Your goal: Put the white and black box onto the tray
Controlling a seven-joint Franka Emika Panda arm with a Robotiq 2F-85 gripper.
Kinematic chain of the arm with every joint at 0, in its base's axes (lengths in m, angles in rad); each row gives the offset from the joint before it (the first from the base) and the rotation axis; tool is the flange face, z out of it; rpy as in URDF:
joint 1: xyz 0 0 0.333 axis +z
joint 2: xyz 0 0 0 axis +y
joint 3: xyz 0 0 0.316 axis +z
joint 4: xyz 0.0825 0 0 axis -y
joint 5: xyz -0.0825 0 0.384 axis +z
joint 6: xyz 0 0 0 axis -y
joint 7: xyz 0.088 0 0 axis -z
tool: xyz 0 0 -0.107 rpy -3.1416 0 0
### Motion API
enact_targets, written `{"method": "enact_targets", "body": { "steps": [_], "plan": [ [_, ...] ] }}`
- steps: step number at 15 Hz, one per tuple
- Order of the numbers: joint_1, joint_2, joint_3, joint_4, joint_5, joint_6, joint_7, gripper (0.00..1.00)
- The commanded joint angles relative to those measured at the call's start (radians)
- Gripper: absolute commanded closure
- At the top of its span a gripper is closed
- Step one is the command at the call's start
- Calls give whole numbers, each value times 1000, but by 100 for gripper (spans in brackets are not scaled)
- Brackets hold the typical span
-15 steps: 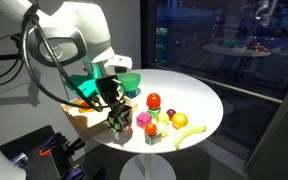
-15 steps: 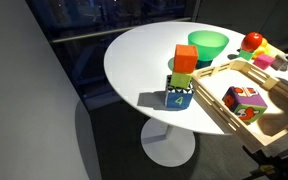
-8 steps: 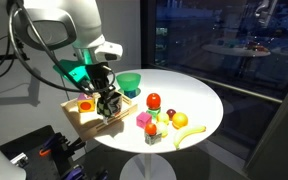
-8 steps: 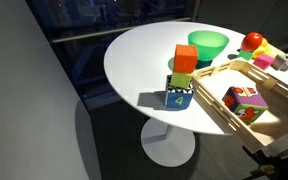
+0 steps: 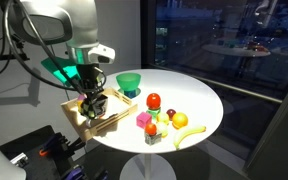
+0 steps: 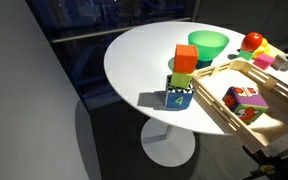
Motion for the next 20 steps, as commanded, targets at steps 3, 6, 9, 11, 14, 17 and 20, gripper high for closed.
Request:
{"method": "enact_targets", "body": {
  "steps": [3,6,9,11,14,17,20],
  "plan": [
    [-10,-21,18,1,6,-67,4,50],
    [-14,-13,24,0,0,-55,13,27],
    [-19,-11,26,-1,0,-50,19,3],
    [-20,-10,27,-1,2,-49,24,0],
    [-22,-10,33,-1,0,-51,36,0],
    [-37,-24,47,0,-22,-72,62,0],
    [-21,-5,32,-1,1,-51,27,0]
  ]
}}
